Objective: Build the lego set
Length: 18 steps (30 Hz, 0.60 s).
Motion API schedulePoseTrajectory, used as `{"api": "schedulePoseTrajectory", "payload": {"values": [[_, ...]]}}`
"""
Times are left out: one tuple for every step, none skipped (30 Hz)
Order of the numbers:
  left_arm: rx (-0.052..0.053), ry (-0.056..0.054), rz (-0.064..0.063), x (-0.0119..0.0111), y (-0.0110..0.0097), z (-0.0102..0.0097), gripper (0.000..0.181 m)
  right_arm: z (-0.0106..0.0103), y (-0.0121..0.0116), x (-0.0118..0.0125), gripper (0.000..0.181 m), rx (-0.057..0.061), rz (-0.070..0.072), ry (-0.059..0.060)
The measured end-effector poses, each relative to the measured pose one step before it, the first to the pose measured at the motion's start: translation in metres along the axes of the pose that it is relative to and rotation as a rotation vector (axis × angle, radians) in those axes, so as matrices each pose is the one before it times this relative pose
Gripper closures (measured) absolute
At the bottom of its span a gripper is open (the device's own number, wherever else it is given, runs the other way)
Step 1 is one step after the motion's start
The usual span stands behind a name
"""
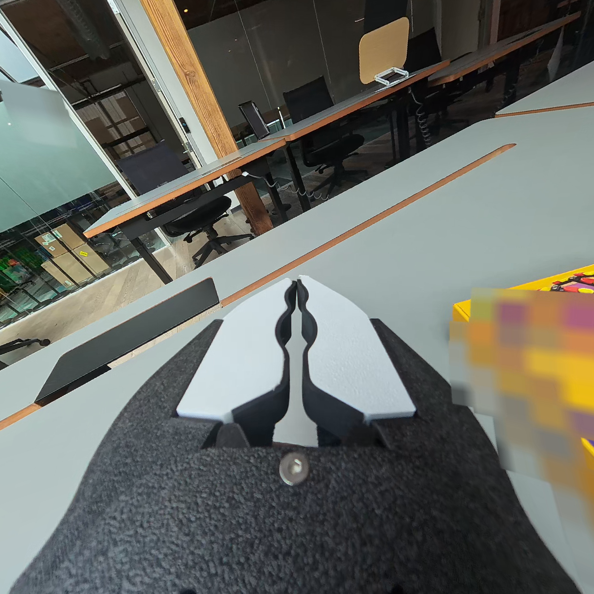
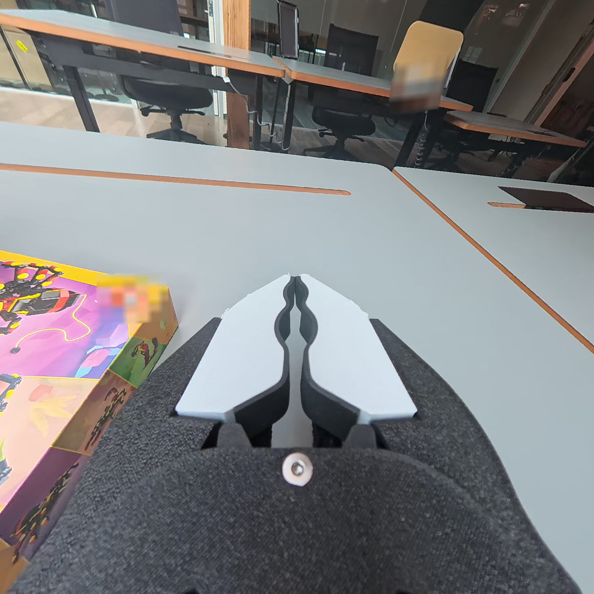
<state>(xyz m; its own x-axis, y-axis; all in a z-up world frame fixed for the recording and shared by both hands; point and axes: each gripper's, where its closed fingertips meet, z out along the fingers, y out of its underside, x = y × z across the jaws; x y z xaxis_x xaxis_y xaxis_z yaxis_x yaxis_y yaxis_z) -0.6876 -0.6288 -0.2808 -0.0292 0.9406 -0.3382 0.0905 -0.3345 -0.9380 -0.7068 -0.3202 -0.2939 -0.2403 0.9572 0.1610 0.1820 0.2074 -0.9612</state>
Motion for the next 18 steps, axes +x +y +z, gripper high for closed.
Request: {"api": "schedulePoseTrajectory", "payload": {"values": [[0.0029, -0.0016, 0.0019, 0.00014, -0.00073, -0.00024, 0.181, -0.0002, 0.00002, -0.00027, 0.181, 0.0004, 0.0011, -0.0025], [-0.0019, 0.008, 0.0004, 0.00136, -0.00001, 0.00013, 0.178, -0.00025, 0.00026, -0.00048, 0.181, -0.0008, 0.0001, -0.0039], [-0.0076, 0.017, -0.004, 0.00247, 0.00049, 0.0003, 0.173, -0.00019, 0.00022, -0.00039, 0.18, -0.0011, -0.0015, -0.0011], [-0.0086, 0.0188, -0.0057, 0.00267, -0.00007, 0.00005, 0.167, -0.00053, 0.00027, -0.00083, 0.178, -0.0014, -0.0039, -0.0028], [-0.0112, 0.0274, -0.0024, 0.00324, -0.00093, -0.00001, 0.161, -0.00074, 0.00065, -0.00146, 0.173, -0.0044, -0.0032, -0.0073], [-0.015, 0.0312, -0.0054, 0.00309, -0.00166, -0.00113, 0.155, -0.00144, 0.00113, -0.00248, 0.165, -0.0102, 0.0053, -0.0193], [-0.0137, 0.0475, -0.0051, 0.00467, -0.00253, -0.00246, 0.148, -0.00349, 0.00142, -0.0035, 0.155, -0.0202, 0.0151, -0.0349], [-0.0141, 0.0653, 0.0038, 0.00645, -0.00288, -0.00392, 0.146, -0.00631, 0.0004, -0.0055, 0.149, -0.0206, 0.0169, -0.0548], [-0.0207, 0.0712, 0.015, 0.00698, -0.00222, -0.00539, 0.146, -0.00928, -0.0002, -0.00745, 0.145, -0.0165, 0.0047, -0.0713], [-0.0136, 0.075, 0.0254, 0.00797, -0.00285, -0.00727, 0.145, -0.01229, -0.00231, -0.00858, 0.144, 0.0007, -0.0096, -0.0745], [0.0017, 0.0851, 0.0334, 0.01081, -0.00436, -0.00917, 0.146, -0.01465, -0.00375, -0.01305, 0.145, 0.0129, -0.0262, -0.0947], [0.0133, 0.0816, 0.041, 0.01254, -0.0057, -0.00988, 0.147, -0.01468, -0.00109, -0.01586, 0.149, -0.0043, -0.0294, -0.0971], [0.0133, 0.0748, 0.0464, 0.01401, -0.00579, -0.00928, 0.151, -0.01274, 0.00152, -0.0177, 0.151, -0.0183, -0.0264, -0.0909], [0.004, 0.0765, 0.048, 0.01598, -0.00439, -0.00792, 0.154, -0.01014, 0.00309, -0.01939, 0.153, -0.0205, -0.0264, -0.0836], [-0.0065, 0.0636, 0.0408, 0.01524, -0.00229, -0.00597, 0.158, -0.00716, 0.00391, -0.01741, 0.155, -0.0177, -0.0268, -0.0552], [-0.0146, 0.0448, 0.0288, 0.01283, -0.00053, -0.00383, 0.166, -0.00418, 0.00526, -0.0127, 0.16, -0.0204, -0.0313, -0.0184], [-0.0145, 0.0489, 0.0195, 0.01282, 0.00009, -0.00172, 0.175, -0.0017, 0.0072, -0.01167, 0.169, -0.0323, -0.0342, -0.0169], [-0.0154, 0.055, 0.0137, 0.01238, -0.00032, 0.00057, 0.181, 0.0009, 0.00542, -0.01039, 0.171, -0.0243, -0.0257, -0.0159]]}}
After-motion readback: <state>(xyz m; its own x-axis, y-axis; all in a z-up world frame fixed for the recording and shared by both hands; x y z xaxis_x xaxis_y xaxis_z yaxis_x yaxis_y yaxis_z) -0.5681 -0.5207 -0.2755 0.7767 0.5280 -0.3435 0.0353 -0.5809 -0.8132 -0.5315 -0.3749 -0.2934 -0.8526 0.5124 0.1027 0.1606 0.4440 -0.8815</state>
